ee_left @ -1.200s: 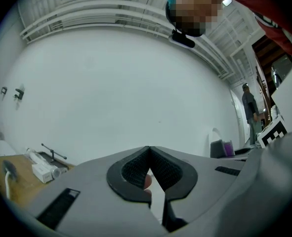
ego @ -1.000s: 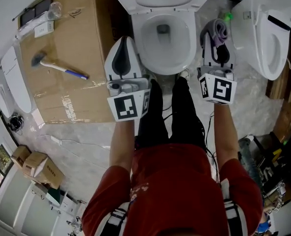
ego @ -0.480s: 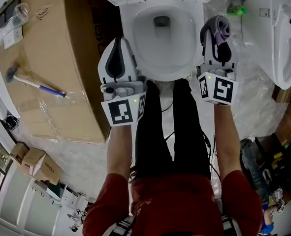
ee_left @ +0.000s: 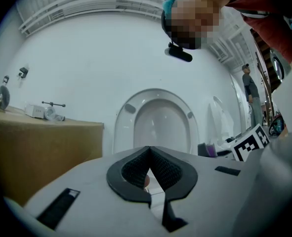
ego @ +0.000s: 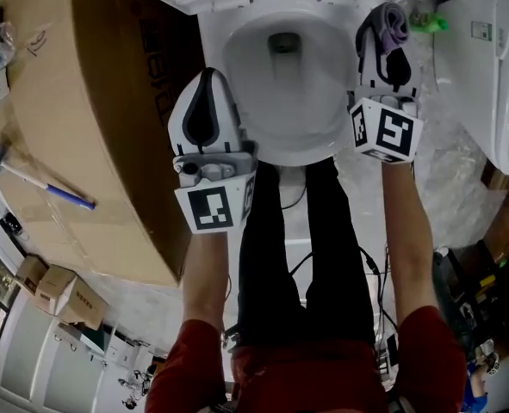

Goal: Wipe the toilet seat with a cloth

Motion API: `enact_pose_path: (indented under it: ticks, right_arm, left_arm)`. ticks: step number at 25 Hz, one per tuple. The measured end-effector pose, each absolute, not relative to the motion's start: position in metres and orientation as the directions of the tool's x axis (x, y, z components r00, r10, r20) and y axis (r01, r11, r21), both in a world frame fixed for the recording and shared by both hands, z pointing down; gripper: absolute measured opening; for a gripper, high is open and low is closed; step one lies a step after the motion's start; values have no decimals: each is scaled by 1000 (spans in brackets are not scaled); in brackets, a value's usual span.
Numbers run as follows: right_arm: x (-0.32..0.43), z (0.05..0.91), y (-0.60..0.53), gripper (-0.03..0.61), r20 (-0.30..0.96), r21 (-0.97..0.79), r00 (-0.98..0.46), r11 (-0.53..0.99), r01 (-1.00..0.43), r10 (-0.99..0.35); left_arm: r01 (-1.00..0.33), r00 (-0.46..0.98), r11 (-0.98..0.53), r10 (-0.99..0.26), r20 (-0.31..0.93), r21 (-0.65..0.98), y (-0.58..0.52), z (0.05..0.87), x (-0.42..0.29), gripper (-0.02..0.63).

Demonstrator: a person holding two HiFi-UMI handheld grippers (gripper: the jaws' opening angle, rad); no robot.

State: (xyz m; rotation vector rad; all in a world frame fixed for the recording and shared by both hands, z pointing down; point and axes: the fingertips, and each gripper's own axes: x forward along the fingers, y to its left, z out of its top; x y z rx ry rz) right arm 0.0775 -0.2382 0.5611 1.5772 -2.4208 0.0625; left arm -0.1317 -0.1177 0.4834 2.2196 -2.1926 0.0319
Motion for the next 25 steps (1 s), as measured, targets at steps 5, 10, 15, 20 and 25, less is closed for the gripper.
enact_pose_path:
  ticks: [5,10,15,20,25]
  right_arm:
    - [75,577,-267,95,237,128,-333,369,-920,-913]
    - [73,589,-276,95,249,160,-320,364,-917,-914]
    - [65,596,-274,95,271,159,-314,364,-918,-910]
    - [40,603,-273,95,295,121,-334,382,-916,-895]
    - [20,614,-266,95,336,47,-325,360,-932,-884]
  left_arm:
    - [-1000,5,-5,-999,40,9,-124,493,-138,12]
    - [-1000,-4,4,-1000,25,21,-127,493,-143,12]
    - [-999,-26,28,-998,49,46,-125,496,-149,12]
    - [-997,-49,52,-997,55,51,-120,498,-161,12]
    - [-994,-87,91,-994,59,62,-109,498,-178,12]
